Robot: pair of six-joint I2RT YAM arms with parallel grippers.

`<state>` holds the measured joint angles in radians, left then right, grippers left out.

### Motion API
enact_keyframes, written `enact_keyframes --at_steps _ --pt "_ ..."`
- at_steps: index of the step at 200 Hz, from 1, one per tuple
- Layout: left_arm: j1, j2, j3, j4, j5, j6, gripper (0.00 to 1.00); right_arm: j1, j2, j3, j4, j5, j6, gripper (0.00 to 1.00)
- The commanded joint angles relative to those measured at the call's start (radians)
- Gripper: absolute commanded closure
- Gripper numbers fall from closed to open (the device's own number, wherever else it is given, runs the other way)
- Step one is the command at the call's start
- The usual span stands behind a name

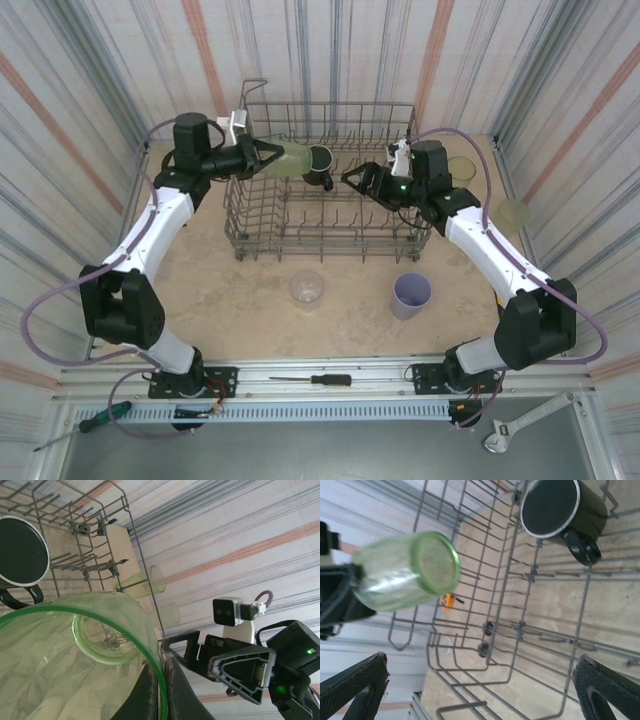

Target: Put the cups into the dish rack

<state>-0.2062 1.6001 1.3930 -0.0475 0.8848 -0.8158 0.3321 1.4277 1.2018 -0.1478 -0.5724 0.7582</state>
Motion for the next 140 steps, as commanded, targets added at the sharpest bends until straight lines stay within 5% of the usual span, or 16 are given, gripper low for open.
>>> enact_keyframes --at_steps 1,140 --pt "-0.014 0.013 0.042 0.087 0.043 -0.036 1.0 -0.013 0.022 -0.012 0.098 -0.051 0.058 0.01" --pt "-0.06 0.126 0.055 0.338 0.051 -0.279 1.0 -0.039 0.197 -0.017 0.498 -0.226 0.3 0.01"
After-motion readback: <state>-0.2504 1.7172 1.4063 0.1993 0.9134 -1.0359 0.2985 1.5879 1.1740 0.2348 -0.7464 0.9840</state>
